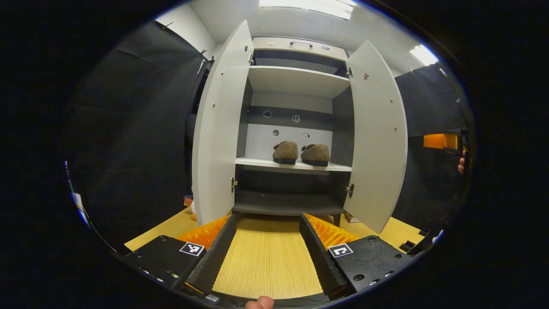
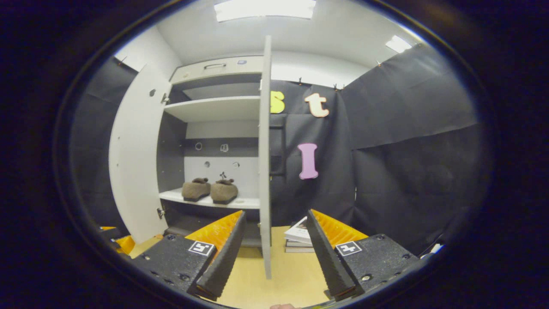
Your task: Grab one shoe with the right hand and put it into the shoe cabinet, grab the other shoe with the left hand and put it into the shoe cabinet; then close the right door with the right hand and the left door with the left hand.
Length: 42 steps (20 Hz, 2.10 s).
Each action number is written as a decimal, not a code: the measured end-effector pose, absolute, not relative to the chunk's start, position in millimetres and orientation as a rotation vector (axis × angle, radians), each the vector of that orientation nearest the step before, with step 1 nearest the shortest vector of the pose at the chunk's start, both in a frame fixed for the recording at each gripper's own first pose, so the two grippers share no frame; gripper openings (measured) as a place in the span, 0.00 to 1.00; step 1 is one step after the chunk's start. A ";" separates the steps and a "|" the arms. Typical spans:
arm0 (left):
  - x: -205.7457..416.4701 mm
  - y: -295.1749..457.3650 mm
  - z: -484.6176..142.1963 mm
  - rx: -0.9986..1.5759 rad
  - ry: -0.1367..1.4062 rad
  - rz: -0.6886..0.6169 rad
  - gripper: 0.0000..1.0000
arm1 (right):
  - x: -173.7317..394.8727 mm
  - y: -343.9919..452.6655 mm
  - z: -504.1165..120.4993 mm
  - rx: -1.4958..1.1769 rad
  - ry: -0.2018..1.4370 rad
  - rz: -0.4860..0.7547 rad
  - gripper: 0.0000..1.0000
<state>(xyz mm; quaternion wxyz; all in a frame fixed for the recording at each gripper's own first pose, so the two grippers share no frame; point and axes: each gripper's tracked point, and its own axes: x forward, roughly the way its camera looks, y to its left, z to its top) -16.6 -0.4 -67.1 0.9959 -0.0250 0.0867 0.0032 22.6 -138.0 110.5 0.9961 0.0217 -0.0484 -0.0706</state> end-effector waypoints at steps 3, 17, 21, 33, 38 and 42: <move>-19.8 -3.5 -64.8 -0.050 0.169 -0.006 0.89 | 44.6 -178.7 150.5 0.045 -0.134 -0.187 0.90; -23.2 -1.1 -63.2 -0.029 0.174 0.005 0.89 | 145.3 -206.1 198.7 0.038 -0.100 -0.160 0.90; -16.8 8.3 -62.1 -0.009 0.172 0.020 0.89 | 146.4 -186.9 195.8 0.030 -0.091 -0.094 0.87; -13.5 21.8 -59.4 -0.009 0.161 0.042 0.89 | 165.3 -68.1 195.4 0.008 -0.092 0.120 0.88; -13.8 30.8 -61.5 -0.014 0.167 0.064 0.89 | 198.0 -13.2 189.6 0.041 -0.089 0.195 0.89; -14.8 38.5 -63.1 -0.021 0.172 0.082 0.89 | 211.6 -5.7 183.4 0.051 -0.088 0.179 0.89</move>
